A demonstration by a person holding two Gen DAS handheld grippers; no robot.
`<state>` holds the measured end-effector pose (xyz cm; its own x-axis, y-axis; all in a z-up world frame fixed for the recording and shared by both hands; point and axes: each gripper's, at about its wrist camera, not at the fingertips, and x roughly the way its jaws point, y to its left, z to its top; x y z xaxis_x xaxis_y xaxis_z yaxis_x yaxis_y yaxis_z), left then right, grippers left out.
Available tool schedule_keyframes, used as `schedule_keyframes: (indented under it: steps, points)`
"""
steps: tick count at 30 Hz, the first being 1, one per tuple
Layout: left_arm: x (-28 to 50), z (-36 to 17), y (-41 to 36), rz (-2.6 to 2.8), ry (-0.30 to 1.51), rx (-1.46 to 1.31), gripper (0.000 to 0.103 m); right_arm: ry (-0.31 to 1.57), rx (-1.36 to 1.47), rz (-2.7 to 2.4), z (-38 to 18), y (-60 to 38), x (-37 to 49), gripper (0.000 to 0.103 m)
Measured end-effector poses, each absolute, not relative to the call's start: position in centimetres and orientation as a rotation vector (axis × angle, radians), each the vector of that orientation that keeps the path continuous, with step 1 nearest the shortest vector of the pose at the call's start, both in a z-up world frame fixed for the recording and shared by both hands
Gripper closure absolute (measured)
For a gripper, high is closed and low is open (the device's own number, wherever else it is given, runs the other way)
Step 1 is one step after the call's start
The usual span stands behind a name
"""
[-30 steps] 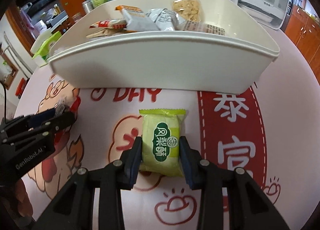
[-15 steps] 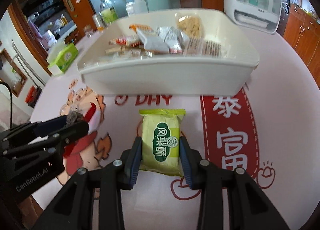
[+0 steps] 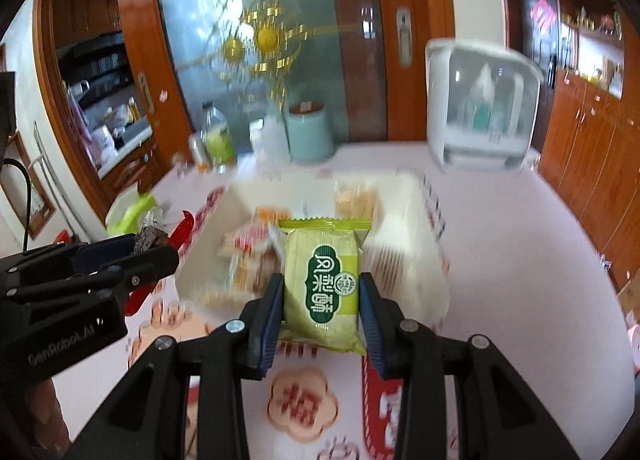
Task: Organize snacks
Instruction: 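Lift both packs over the white tray and release them inside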
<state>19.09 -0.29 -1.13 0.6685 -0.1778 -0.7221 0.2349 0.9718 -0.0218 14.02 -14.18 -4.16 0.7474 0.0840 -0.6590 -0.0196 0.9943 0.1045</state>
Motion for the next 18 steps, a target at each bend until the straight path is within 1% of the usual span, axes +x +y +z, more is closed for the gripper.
schedule_keyframes:
  steps: [5,9,18]
  points:
    - [21.8,1.9,-0.7,-0.219,0.759,0.065,0.063,0.617,0.069,0.033,-0.4,-14.6,15.9,0.066]
    - [23.1,3.2,-1.0,-0.215,0.747,0.049,0.063,0.544,0.058,0.038,2.4,-15.0,16.9,0.066]
    - [24.8,3.2,-2.0,-0.207,0.757,0.040,0.062,0.530,0.063,0.058,4.2,-15.4,19.2,0.066]
